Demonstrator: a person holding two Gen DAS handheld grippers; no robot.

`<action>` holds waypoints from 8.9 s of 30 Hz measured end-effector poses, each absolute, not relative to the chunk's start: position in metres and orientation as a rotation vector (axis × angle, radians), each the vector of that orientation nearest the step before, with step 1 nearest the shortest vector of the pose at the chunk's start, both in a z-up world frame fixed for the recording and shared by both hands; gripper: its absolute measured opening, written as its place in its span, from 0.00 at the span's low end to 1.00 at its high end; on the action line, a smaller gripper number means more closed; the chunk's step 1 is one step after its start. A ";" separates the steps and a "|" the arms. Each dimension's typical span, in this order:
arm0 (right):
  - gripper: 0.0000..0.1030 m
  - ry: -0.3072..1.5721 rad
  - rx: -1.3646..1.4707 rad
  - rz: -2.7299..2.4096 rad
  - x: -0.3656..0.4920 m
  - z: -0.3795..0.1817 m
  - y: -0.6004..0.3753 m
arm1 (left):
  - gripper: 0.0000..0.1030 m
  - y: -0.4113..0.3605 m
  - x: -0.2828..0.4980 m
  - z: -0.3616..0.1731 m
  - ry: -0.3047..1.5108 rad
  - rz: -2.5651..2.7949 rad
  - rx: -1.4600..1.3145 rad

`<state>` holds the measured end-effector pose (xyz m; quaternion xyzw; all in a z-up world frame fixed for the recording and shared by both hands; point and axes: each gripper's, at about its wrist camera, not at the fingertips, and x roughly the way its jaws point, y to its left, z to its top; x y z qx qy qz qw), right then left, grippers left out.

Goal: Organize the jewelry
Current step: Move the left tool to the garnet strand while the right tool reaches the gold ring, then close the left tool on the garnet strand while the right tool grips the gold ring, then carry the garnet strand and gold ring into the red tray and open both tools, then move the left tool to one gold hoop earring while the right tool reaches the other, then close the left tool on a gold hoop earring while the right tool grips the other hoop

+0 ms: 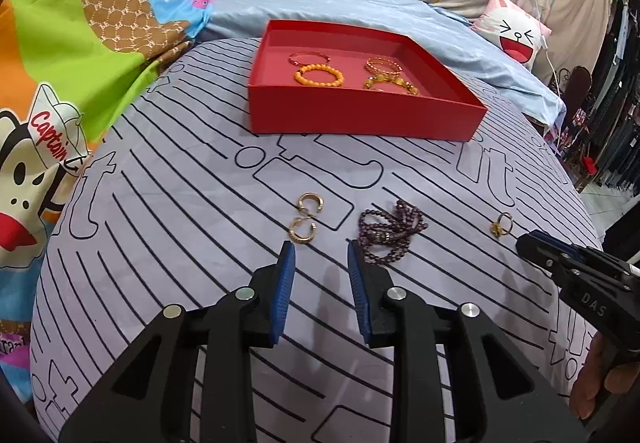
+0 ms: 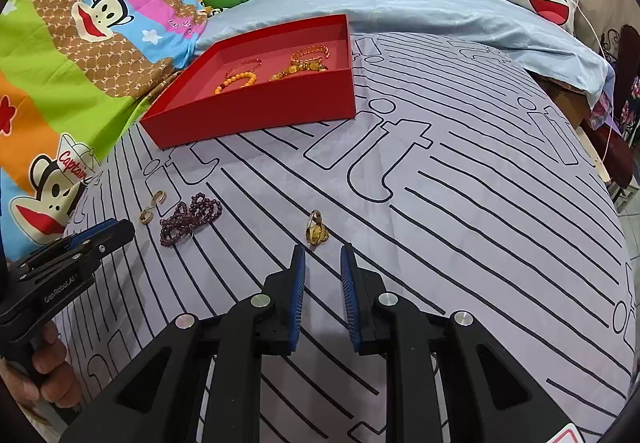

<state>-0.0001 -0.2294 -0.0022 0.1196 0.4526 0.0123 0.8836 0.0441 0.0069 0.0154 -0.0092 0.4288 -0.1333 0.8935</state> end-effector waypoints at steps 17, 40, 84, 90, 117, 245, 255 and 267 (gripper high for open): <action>0.19 0.947 0.281 0.024 0.004 -0.006 -0.237 | 0.32 -0.029 0.063 0.013 0.924 -0.356 -0.062; 0.31 0.943 0.264 0.035 0.013 -0.004 -0.231 | 0.08 -0.027 0.063 -0.004 0.968 -0.402 -0.079; 0.03 0.824 0.259 0.135 0.093 0.064 -0.235 | 0.07 -0.020 0.132 0.085 0.829 -0.434 -0.103; 0.03 0.822 0.229 0.157 0.160 0.077 -0.230 | 0.07 -0.031 0.195 0.090 0.848 -0.444 -0.097; 0.03 0.938 0.219 0.165 0.288 0.025 -0.239 | 0.10 -0.064 0.319 0.030 1.007 -0.398 -0.102; 0.23 0.992 0.111 0.315 0.091 -0.010 -0.079 | 0.16 0.072 0.073 0.000 0.936 -0.140 -0.056; 0.15 0.981 0.091 0.288 0.090 -0.011 -0.083 | 0.16 0.068 0.076 0.001 0.938 -0.151 -0.062; 0.15 0.915 0.181 0.215 0.083 0.022 -0.144 | 0.16 0.045 0.088 0.027 0.901 -0.210 -0.072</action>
